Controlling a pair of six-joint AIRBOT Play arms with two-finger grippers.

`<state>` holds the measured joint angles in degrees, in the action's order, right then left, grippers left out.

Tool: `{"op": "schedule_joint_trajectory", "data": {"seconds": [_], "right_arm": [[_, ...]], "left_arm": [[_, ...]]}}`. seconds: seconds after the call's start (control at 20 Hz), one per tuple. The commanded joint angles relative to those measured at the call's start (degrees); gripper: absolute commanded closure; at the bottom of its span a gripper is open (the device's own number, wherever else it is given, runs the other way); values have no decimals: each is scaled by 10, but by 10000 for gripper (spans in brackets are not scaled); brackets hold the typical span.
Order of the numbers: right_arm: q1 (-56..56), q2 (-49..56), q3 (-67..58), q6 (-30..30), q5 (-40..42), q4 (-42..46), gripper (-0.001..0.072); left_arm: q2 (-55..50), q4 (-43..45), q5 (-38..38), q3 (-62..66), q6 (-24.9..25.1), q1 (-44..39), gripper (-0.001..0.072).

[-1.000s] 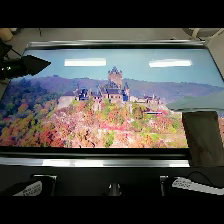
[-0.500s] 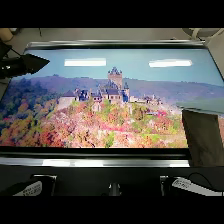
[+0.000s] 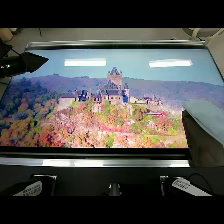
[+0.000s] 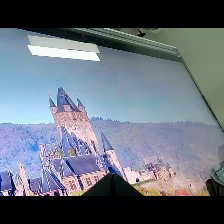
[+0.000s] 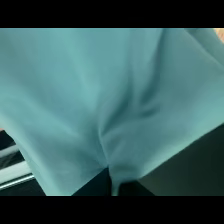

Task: Fold the shirts.

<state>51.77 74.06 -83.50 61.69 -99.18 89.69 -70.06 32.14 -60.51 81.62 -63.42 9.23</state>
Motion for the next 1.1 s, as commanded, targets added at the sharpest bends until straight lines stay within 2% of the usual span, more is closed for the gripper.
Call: {"op": "schedule_joint_trajectory", "data": {"seconds": [0.0, 0.2, 0.25, 0.3, 0.35, 0.4, 0.5, 0.55, 0.6, 0.65, 0.8, 0.85, 0.9, 0.95, 1.05], "right_arm": [[0, -33, 129, 17, 35, 56, 692], [0, -49, 247, 38, 96, 63, 689], [0, -49, 260, 55, 114, 64, 641], [0, -49, 265, 68, 129, 61, 514], [0, -49, 262, 65, 144, 58, 331], [0, -49, 251, 23, 156, 60, 196], [0, -49, 197, -61, 157, 81, 189], [0, -49, 156, -70, 169, 92, 189], [-1, -49, 106, -69, 193, 86, 190], [-11, -49, 50, -69, 234, 64, 190], [-119, -49, -64, -97, 344, -17, 191], [-180, -49, -74, -96, 364, -32, 191], [-246, -46, -73, -77, 368, -37, 190], [-308, -38, -69, -43, 358, -32, 190], [-419, 5, -65, -2, 286, -14, 187]], "left_arm": [[0, 0, 1, 0, 0, 0, 678], [0, -2, -1, 0, 0, 0, 678], [0, -2, -1, 0, -2, 0, 678], [0, -2, -1, 0, -2, 0, 677], [0, -2, -1, 0, -5, 0, 678], [0, -2, -1, 1, -15, -1, 678], [1, 13, -1, 10, -16, -17, 679], [0, 51, 1, 23, -20, -33, 680], [-2, 124, 11, 42, -51, -57, 680], [-7, 242, 29, 68, -100, -90, 681], [-56, 644, 23, 151, -269, -195, 680], [-76, 734, 13, 165, -306, -218, 679], [-95, 789, 0, 167, -341, -233, 678], [-114, 789, -23, 167, -367, -237, 635], [-159, 737, -128, 167, -384, -237, 119]]}}
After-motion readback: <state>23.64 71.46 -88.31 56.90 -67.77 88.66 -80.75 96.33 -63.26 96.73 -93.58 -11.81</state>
